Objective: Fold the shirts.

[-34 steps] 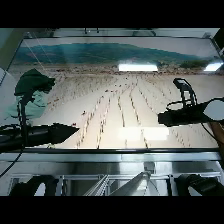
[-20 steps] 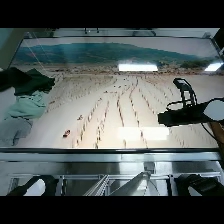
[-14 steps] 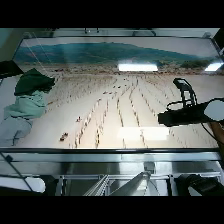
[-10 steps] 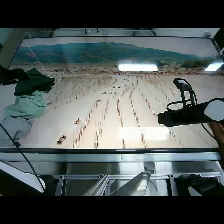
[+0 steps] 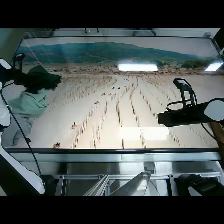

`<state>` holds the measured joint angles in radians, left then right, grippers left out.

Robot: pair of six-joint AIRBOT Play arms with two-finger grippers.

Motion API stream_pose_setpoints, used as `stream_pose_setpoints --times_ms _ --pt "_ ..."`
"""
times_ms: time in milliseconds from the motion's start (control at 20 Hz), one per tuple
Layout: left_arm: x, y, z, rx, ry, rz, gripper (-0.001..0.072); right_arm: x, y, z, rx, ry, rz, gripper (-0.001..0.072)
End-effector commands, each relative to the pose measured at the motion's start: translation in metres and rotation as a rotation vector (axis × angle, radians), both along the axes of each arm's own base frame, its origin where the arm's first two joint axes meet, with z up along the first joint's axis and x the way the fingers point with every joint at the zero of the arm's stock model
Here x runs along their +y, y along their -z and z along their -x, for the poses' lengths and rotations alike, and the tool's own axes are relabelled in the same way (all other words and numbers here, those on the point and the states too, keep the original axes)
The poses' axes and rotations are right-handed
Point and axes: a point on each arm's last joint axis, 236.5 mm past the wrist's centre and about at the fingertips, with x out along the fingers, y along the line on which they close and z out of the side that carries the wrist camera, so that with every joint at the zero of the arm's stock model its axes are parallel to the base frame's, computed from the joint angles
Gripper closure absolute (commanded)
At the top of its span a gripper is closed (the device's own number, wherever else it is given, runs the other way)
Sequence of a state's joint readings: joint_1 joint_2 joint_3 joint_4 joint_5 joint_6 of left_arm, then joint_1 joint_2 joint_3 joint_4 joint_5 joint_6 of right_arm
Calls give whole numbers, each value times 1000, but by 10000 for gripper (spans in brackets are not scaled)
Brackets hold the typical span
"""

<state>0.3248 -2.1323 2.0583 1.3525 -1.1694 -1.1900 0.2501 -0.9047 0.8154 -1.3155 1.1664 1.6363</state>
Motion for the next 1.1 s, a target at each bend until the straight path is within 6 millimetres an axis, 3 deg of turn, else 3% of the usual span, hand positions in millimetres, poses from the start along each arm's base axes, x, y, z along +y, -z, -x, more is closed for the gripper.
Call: stream_pose_setpoints --times_ms 0,100,200,300,450,600,750,800,850,900,950,1000,1050 --pt "-91 -66 -14 -103 116 142 680 0 0 0 0 0 0 688" --pt "-180 -138 3 -161 278 299 679 0 0 0 0 0 0 687" --pt "-251 -194 38 -174 428 387 680 0 0 -1 -3 1 -1 688" --pt "-311 -222 88 -101 558 433 680 1 -1 -2 -9 3 -3 687" --pt "-379 -209 172 93 712 462 680 1 0 0 -2 2 -5 688" --pt "-434 -167 236 197 781 476 680 0 2 6 26 -6 2 688" --pt "-461 -121 261 211 751 473 674 -1 3 10 42 -10 5 686" --pt "-462 -110 269 237 750 469 591 -1 3 11 47 -11 7 680" --pt "-461 -104 275 262 754 466 335 -1 3 13 55 -14 9 676" --pt "-458 -103 279 281 756 466 103 -2 4 16 68 -17 12 550" --pt "-452 -108 278 301 742 471 -6 -2 5 20 84 -23 17 256" --pt "-442 -116 277 321 742 474 -6 -5 6 24 100 -28 28 55" --pt "-430 -122 276 345 739 477 -6 -7 8 28 116 -32 36 67"
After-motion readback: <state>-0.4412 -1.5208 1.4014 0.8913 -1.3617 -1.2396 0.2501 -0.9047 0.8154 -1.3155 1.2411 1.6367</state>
